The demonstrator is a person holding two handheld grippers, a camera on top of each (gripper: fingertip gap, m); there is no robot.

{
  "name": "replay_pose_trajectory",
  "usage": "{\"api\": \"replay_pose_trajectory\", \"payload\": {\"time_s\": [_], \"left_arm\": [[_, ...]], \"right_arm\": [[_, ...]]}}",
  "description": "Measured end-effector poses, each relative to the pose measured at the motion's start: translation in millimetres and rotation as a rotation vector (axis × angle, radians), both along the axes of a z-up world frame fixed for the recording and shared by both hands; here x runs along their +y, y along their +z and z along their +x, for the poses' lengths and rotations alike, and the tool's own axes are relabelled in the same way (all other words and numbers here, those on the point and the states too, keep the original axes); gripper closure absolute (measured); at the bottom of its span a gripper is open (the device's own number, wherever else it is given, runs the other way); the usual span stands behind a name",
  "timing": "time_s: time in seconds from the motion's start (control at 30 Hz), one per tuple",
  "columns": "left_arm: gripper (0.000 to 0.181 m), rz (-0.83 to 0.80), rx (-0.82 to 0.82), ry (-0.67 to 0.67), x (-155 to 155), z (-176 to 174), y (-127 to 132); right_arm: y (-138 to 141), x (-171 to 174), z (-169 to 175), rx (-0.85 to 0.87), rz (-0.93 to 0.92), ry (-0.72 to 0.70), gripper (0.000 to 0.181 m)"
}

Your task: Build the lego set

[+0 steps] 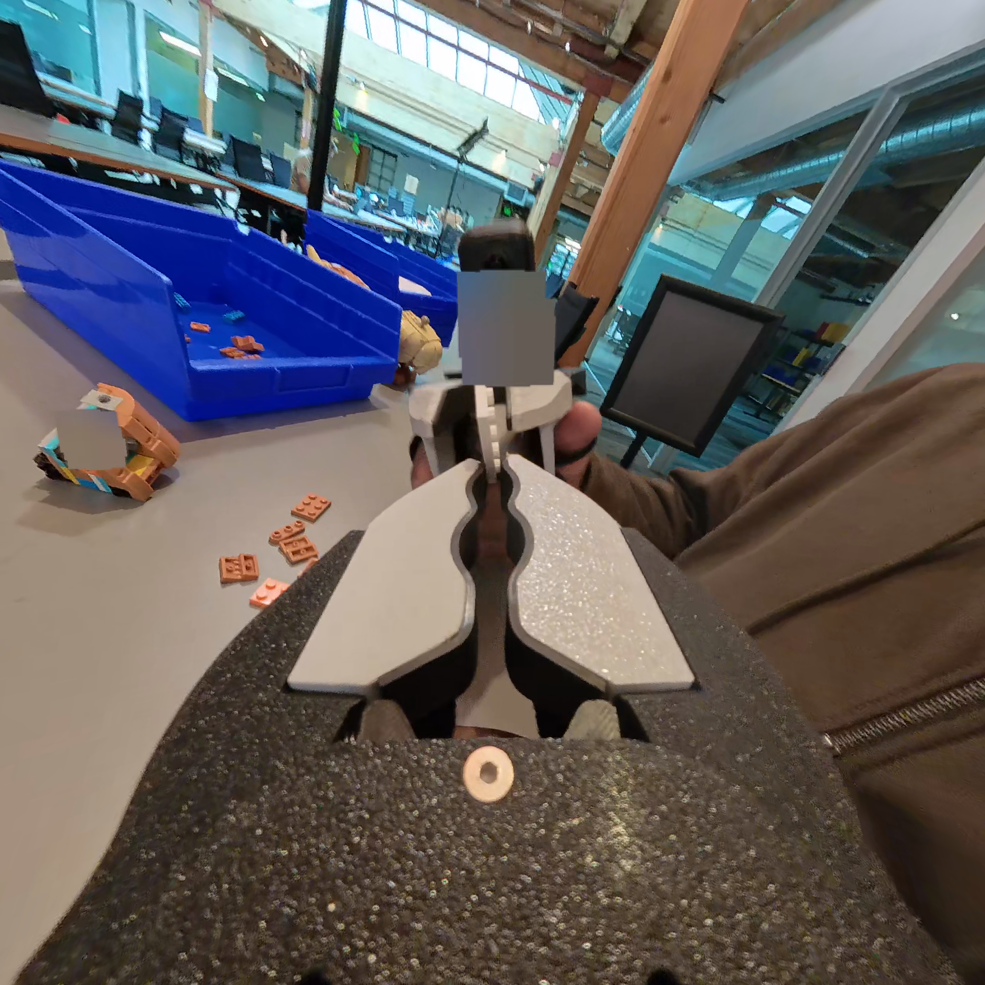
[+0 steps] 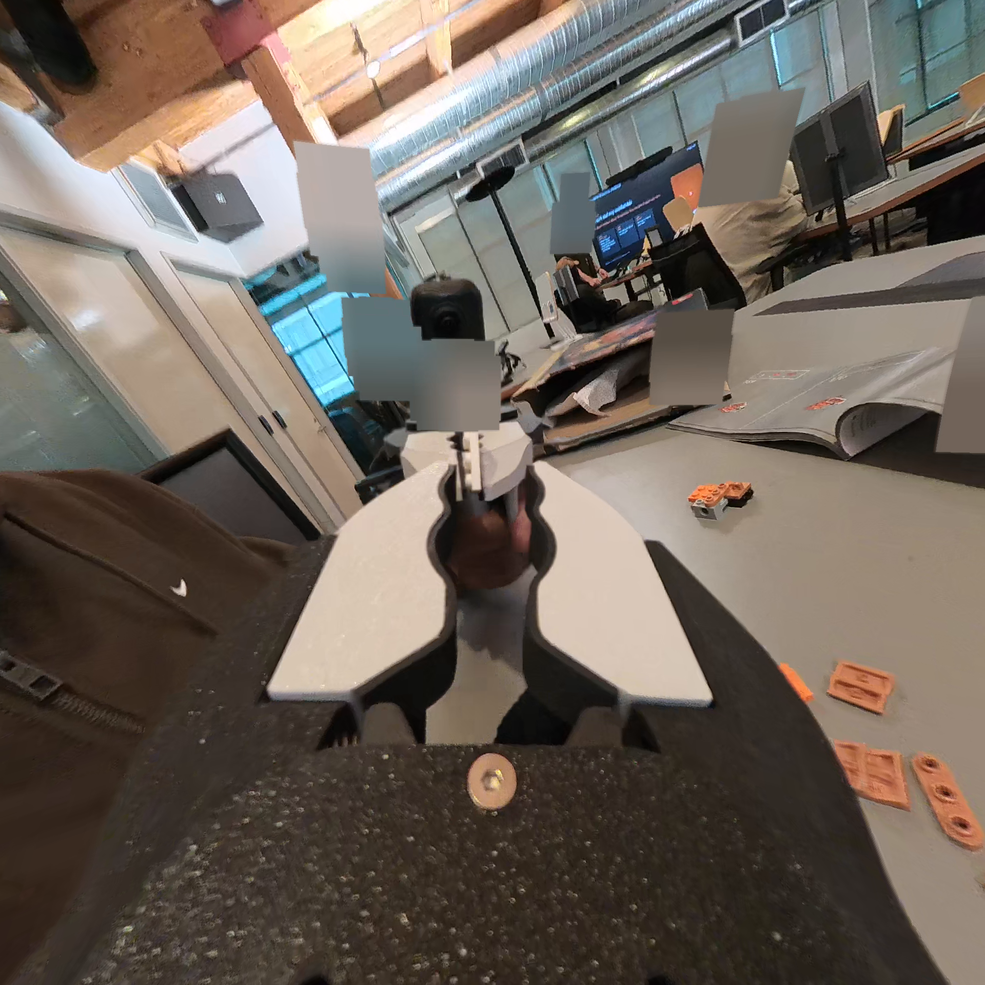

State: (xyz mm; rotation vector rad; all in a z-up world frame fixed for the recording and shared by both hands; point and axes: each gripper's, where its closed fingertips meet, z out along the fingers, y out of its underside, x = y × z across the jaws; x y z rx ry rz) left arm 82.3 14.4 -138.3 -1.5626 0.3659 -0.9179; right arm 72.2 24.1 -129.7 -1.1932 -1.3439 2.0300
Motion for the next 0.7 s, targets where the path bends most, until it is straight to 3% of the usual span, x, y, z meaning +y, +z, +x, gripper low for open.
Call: {"api": "replay_pose_trajectory", "payload": {"time_s": [0.13, 0.23, 0.4, 0.5, 0.63, 0.7], "left_arm": [[0.176, -0.080, 0.094, -0.082, -10, 3, -12], [0.176, -0.137, 0.204, -0.118, -14, 4, -21], [0.176, -0.198, 0.369, -0.156, -18, 8, -35], [0.176, -0.211, 0.407, -0.138, -16, 2, -40], [0.174, -0.148, 0.302, -0.031, -8, -10, -31], [0.161, -0.072, 0.284, 0.061, -4, -16, -26]], "right_arm": [[3, 8, 3, -0.080, 0.224, 0.036, 0.154], [1, -5, 1, -0.142, 0.377, 0.132, 0.151], [-22, -24, -4, -0.263, 0.536, 0.243, 0.154], [-25, -29, -5, -0.271, 0.503, 0.263, 0.176], [-14, -15, -15, -0.214, 0.320, 0.116, 0.176], [-4, -1, -19, -0.169, 0.125, 0.004, 0.176]]}}
